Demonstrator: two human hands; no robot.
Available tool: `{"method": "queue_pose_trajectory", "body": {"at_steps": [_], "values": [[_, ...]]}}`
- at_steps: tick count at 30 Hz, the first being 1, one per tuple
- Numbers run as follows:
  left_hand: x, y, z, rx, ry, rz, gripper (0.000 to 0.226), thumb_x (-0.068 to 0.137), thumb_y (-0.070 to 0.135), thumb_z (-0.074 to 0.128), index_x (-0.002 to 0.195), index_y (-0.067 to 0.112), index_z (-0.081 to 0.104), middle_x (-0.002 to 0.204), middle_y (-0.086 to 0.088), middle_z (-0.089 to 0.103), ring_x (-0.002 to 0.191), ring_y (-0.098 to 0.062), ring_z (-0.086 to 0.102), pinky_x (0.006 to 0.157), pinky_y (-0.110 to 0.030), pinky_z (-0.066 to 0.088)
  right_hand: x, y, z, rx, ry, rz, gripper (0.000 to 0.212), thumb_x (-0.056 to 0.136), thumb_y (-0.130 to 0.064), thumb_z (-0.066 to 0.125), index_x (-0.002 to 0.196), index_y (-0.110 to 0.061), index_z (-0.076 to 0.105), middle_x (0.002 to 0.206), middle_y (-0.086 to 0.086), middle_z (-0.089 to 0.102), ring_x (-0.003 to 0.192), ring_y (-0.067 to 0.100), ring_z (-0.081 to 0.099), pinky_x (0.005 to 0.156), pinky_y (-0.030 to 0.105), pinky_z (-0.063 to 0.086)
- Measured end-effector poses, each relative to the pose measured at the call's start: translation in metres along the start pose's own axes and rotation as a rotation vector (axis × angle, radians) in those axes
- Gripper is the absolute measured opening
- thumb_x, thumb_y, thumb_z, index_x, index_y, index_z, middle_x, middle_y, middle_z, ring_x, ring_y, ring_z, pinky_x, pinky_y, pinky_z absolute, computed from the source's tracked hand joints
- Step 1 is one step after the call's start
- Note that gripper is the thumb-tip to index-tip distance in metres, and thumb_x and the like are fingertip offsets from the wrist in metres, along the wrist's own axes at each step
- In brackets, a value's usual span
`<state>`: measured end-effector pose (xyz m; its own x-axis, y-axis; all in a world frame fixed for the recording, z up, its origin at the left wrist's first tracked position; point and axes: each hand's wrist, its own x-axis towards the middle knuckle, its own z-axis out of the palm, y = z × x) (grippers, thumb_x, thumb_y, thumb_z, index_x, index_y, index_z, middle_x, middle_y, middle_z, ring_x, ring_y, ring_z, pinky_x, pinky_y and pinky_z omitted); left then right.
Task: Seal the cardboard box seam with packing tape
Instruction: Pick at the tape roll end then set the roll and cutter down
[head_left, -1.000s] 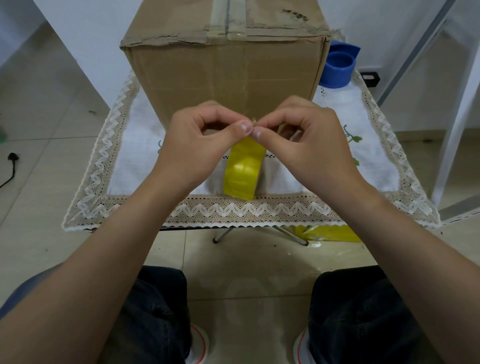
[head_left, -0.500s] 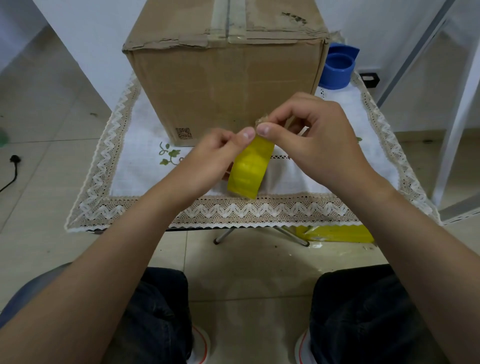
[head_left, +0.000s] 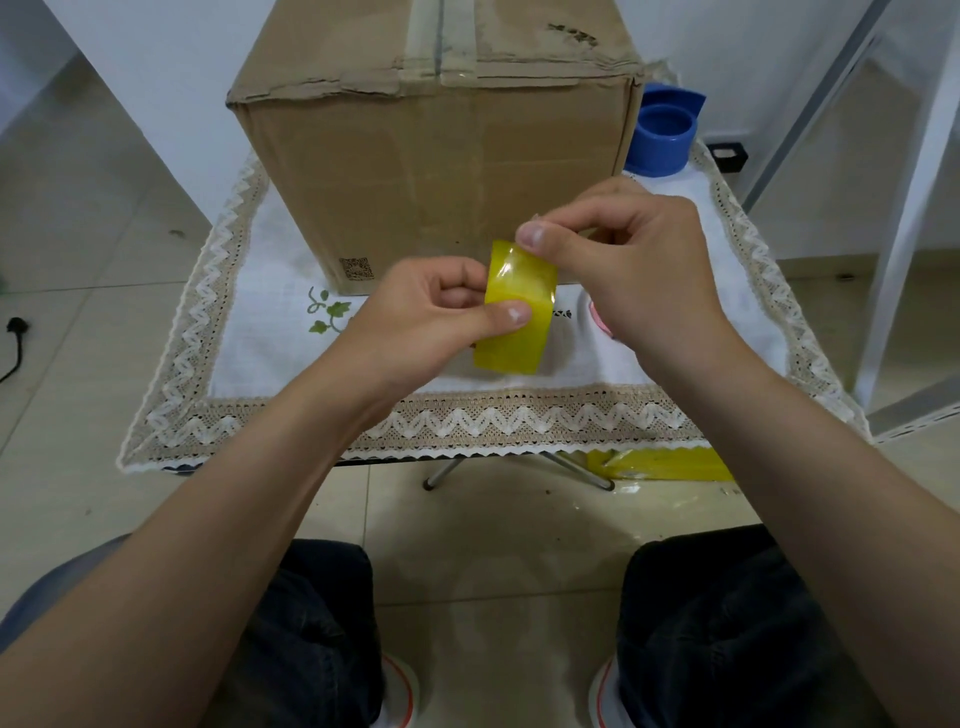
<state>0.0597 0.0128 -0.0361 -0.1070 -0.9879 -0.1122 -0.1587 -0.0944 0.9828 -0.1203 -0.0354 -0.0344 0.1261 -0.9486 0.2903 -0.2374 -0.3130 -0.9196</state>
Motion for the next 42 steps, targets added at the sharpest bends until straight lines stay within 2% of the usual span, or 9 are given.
{"method": "queue_pose_trajectory", "body": {"at_steps": [2,5,10,15,20,25,29,33,42], "values": [[0.000,-0.002,0.001,-0.003,0.005,0.052,0.007,0.088,0.006,0.076,0.091,0.012,0.073,0.084,-0.001,0.079,0.079,-0.011,0.075,0.077,-0.025,0.062,-0.001,-0.002,0.002,0.062,0.020,0.067,0.010,0.083,-0.019,0.087,0.080,-0.025,0.081,0.103,0.018,0.069,0.086,0.023,0.071,0.077,0.034,0.062],[0.000,-0.005,0.002,0.005,0.020,0.124,0.010,0.086,0.004,0.077,0.087,0.011,0.069,0.083,-0.003,0.075,0.076,-0.009,0.073,0.074,-0.024,0.060,-0.003,-0.005,0.003,0.103,0.036,0.125,0.008,0.083,-0.016,0.087,0.081,-0.021,0.081,0.106,0.016,0.070,0.084,0.008,0.070,0.072,0.020,0.057],[-0.002,-0.002,-0.001,0.002,0.028,0.232,0.019,0.085,-0.004,0.075,0.088,0.009,0.063,0.087,-0.010,0.072,0.080,-0.012,0.072,0.078,-0.025,0.061,0.000,-0.006,0.001,0.104,0.058,0.256,0.028,0.080,-0.030,0.090,0.091,-0.017,0.069,0.080,-0.004,0.066,0.067,0.007,0.061,0.059,0.021,0.051],[0.000,-0.007,-0.005,0.249,0.037,0.291,0.021,0.085,0.005,0.081,0.089,0.001,0.061,0.095,-0.029,0.068,0.086,-0.034,0.068,0.084,-0.040,0.058,-0.007,-0.010,0.000,0.287,-0.232,0.515,0.017,0.094,-0.033,0.074,0.084,-0.019,0.078,0.079,-0.001,0.069,0.073,0.017,0.059,0.062,0.031,0.039],[0.002,-0.002,-0.003,0.421,0.046,0.360,0.017,0.084,0.023,0.084,0.095,0.023,0.071,0.097,0.003,0.068,0.092,0.000,0.063,0.085,-0.009,0.044,-0.003,-0.015,-0.008,0.356,-0.193,0.429,0.018,0.090,-0.024,0.077,0.089,-0.008,0.068,0.082,0.011,0.068,0.070,0.018,0.063,0.062,0.027,0.043],[0.010,0.000,0.015,0.440,0.064,0.371,0.021,0.101,0.037,0.058,0.081,0.031,0.060,0.082,0.012,0.055,0.080,0.004,0.056,0.074,-0.016,0.041,-0.002,-0.015,-0.013,0.055,-0.061,0.170,0.048,0.078,-0.030,0.080,0.081,0.011,0.055,0.079,0.039,0.055,0.067,0.024,0.048,0.065,0.034,0.040],[0.023,-0.005,0.030,0.407,0.075,0.336,0.039,0.108,0.041,0.038,0.092,0.023,0.068,0.091,0.006,0.069,0.092,-0.009,0.064,0.084,-0.034,0.050,-0.001,-0.011,-0.033,-0.256,-0.028,0.086,0.030,0.083,-0.019,0.078,0.076,0.002,0.058,0.065,0.021,0.054,0.055,0.014,0.047,0.053,0.029,0.039],[0.034,-0.007,0.044,0.441,0.106,0.266,0.035,0.108,0.041,0.041,0.102,0.028,0.072,0.091,0.018,0.071,0.091,0.009,0.064,0.083,-0.026,0.050,0.009,0.010,-0.061,-0.482,0.029,0.088,0.031,0.082,-0.023,0.075,0.066,-0.012,0.052,0.056,-0.005,0.045,0.053,0.012,0.039,0.057,0.028,0.034],[0.040,-0.015,0.056,0.555,0.089,0.096,0.037,0.101,0.051,0.045,0.103,0.029,0.074,0.096,-0.002,0.078,0.095,-0.021,0.073,0.091,-0.051,0.056,0.028,0.059,-0.096,-0.993,0.094,0.089,0.023,0.090,-0.034,0.070,0.084,-0.011,0.069,0.082,0.008,0.071,0.078,0.032,0.056,0.087,0.040,0.031]]}}
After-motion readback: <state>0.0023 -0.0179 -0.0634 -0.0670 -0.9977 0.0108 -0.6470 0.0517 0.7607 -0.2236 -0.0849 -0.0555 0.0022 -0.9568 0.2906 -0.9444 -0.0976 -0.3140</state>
